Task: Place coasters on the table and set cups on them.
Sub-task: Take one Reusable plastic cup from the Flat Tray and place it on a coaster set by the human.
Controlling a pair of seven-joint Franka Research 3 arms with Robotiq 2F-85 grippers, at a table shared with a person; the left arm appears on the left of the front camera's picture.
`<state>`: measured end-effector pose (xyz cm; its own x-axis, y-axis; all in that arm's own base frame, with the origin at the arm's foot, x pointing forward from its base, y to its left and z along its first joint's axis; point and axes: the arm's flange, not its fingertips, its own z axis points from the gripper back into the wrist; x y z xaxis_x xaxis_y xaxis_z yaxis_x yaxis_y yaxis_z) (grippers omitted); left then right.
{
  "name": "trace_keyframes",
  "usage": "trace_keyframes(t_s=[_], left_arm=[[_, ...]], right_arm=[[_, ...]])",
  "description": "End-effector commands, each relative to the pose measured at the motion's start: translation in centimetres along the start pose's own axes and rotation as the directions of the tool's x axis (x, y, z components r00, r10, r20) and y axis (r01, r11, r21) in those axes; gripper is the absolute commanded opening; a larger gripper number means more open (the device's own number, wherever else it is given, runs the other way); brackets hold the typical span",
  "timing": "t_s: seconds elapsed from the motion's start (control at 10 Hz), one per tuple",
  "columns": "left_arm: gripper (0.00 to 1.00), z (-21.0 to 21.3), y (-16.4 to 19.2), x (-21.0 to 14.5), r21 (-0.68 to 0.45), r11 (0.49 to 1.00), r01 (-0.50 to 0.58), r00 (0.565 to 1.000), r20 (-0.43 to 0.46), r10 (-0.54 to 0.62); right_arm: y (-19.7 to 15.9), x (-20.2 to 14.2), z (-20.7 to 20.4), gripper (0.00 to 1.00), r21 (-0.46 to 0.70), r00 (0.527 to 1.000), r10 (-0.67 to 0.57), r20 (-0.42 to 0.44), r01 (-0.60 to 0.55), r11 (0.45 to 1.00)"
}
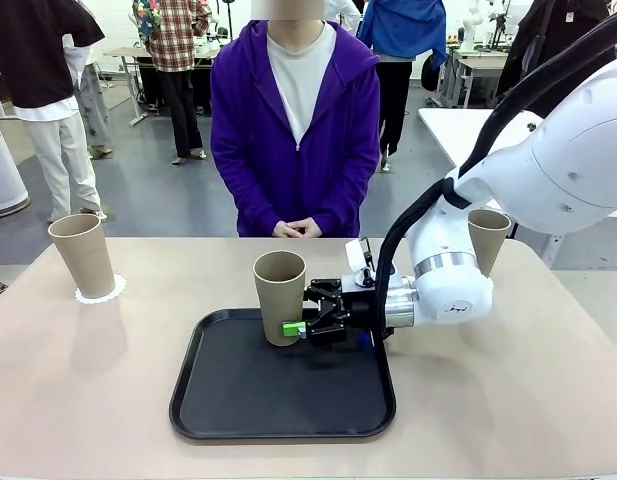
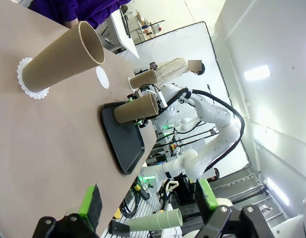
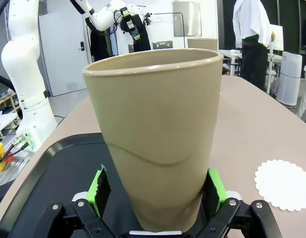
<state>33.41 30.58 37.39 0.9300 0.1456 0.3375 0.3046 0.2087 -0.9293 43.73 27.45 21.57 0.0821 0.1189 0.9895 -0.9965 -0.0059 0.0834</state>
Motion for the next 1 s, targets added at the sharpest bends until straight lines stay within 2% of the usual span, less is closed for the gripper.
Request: trace_keyframes(t_s=[0.0,0.4,0.5,0.6,0.7,0.8,0.9], left_arm=[[1.0,0.2,-0.2,0.0,0.001,1.0,0.002,1.0,0.002,-0.002],[1.0,0.2,-0.2,0.0,0.001,1.0,0.002,1.0,0.002,-0.002],[1.0,0.2,-0.2,0.0,0.001,1.0,0.002,1.0,0.002,-0.002],[1.0,0.2,-0.2,0.0,0.001,1.0,0.002,1.0,0.002,-0.002],[1.0,0.2,-0.2,0.0,0.001,1.0,0.002,1.0,0.002,-0.002],[1.0,0.2,-0.2,0.0,0.001,1.0,0.002,1.0,0.002,-0.002],[1.0,0.2,-0.2,0.0,0.001,1.0,0.002,1.0,0.002,-0.002]], right_arm=[[-0.3,-0.5,-2.0,1.0,-0.032,0.999,0.018,0.032,-0.017,0.999],[-0.3,-0.3,-3.6,1.0,-0.013,0.999,0.03,0.043,-0.029,0.999],[-0.3,-0.3,-3.6,0.77,-0.007,0.998,0.041,0.053,-0.041,0.999],[-0.3,-0.4,-3.5,0.44,0.002,0.997,0.046,0.054,-0.046,0.999],[-0.3,-0.4,-3.4,0.19,0.005,0.997,0.049,0.055,-0.049,0.999],[-0.3,-0.3,-3.3,0.0,0.003,0.997,0.05,0.06,-0.05,0.999],[-0.3,-0.4,-3.2,0.0,0.005,0.997,0.048,0.063,-0.048,0.999]])
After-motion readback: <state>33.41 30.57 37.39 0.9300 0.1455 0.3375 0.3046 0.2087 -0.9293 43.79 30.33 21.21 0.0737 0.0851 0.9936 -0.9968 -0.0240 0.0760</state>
